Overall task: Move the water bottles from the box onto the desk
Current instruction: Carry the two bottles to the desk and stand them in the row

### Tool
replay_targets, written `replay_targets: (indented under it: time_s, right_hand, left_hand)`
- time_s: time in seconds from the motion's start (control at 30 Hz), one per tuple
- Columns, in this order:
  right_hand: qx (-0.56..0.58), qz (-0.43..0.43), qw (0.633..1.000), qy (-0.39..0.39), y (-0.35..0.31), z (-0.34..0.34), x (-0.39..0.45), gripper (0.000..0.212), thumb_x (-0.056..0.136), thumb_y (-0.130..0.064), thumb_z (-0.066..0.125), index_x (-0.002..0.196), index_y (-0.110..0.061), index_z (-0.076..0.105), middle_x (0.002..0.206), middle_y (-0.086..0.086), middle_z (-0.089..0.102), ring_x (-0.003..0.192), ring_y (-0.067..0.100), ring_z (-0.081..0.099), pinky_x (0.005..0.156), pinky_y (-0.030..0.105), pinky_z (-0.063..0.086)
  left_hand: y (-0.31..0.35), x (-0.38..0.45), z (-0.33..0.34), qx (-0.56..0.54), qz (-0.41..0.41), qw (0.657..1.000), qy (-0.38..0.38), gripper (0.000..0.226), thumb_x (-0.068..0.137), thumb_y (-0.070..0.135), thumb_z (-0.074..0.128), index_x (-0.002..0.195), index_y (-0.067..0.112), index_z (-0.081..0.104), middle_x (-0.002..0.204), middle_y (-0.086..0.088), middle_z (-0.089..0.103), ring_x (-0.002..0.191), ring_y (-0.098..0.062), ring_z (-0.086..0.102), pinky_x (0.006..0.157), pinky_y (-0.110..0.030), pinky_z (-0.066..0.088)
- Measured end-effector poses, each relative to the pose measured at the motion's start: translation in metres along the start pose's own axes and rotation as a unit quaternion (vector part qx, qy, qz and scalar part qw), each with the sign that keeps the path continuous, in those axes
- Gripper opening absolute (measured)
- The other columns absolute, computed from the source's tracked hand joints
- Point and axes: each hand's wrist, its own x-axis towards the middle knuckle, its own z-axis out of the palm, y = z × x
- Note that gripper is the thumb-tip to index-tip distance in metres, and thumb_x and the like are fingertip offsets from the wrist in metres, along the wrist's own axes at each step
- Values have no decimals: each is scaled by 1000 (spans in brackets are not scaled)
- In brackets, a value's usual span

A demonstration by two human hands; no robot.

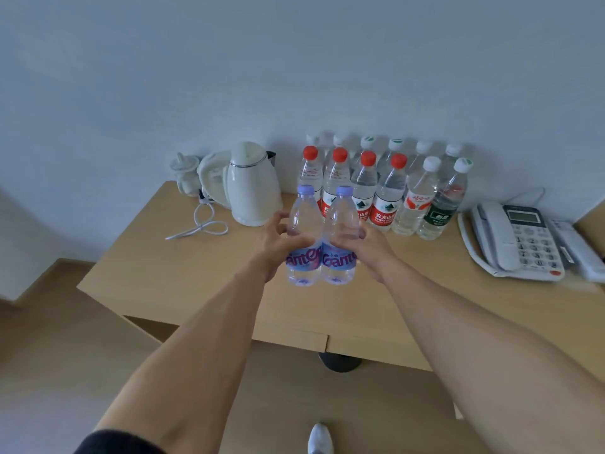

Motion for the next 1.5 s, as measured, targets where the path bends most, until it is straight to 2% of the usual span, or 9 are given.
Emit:
replay_targets:
  time_s: [0.07,0.17,0.27,0.43,0.7,0.83,1.03,1.23,1.5]
  right_hand:
    - [-21,-13,1000,8,4,-3,9,56,71,-19,90,119,-25,62,115,-1,73,103,13,70,90,36,56]
    - [-69,-13,997,32,10,-6,21,64,68,-23,91,123,-27,59,116,-5,70,108,14,66,95,40,54]
    - [-136,-21,989,59,9,-5,31,55,65,-25,92,106,-34,57,102,-14,68,96,7,65,88,36,55]
    - [-195,-44,974,103,6,0,42,54,66,-26,92,103,-31,54,89,-24,58,82,-2,56,68,20,44]
    - [-209,-38,967,142,15,2,53,66,66,-20,93,123,-14,60,113,-1,69,101,17,64,88,35,52]
    - [-213,-35,967,139,14,3,53,66,66,-20,92,122,-14,59,112,-3,67,105,20,64,90,38,53]
    - [-211,-58,961,171,-3,2,43,70,64,-26,93,123,-24,54,94,-19,57,85,-2,58,68,15,42]
    - [-274,-100,937,190,-20,2,39,52,69,-25,88,112,-16,60,90,-5,60,83,14,57,69,26,42]
    - [-272,-95,937,197,-25,6,36,48,71,-20,87,110,-11,59,90,2,61,81,18,56,69,28,42]
  left_hand:
    - [-3,16,0,17,21,1000,5,82,47,32,90,121,26,56,111,-6,72,99,-27,70,77,-43,60]
    - [-6,36,-1,55,35,998,14,82,46,30,89,121,28,56,106,1,74,98,-21,70,83,-40,60]
    - [-6,52,-5,85,43,995,15,78,50,26,88,119,32,53,108,5,73,98,-13,68,80,-34,58]
    - [-9,76,-10,128,63,990,4,73,63,12,91,123,25,52,113,1,71,104,-20,67,91,-50,57]
    - [-9,95,-3,166,100,981,-3,73,58,22,92,117,35,51,103,21,64,95,-3,65,87,-48,58]
    - [-11,95,-1,173,114,978,1,69,61,27,90,117,36,51,108,15,65,100,-13,66,88,-47,57]
    - [-2,87,0,215,136,967,34,70,66,33,89,126,35,52,106,16,64,97,-7,63,79,-29,52]
    - [15,91,3,287,161,943,55,52,72,26,88,117,15,64,99,-3,66,91,-26,61,76,-35,51]
    - [24,102,9,289,155,942,73,52,74,26,87,119,12,64,105,-11,64,94,-29,60,76,-34,49]
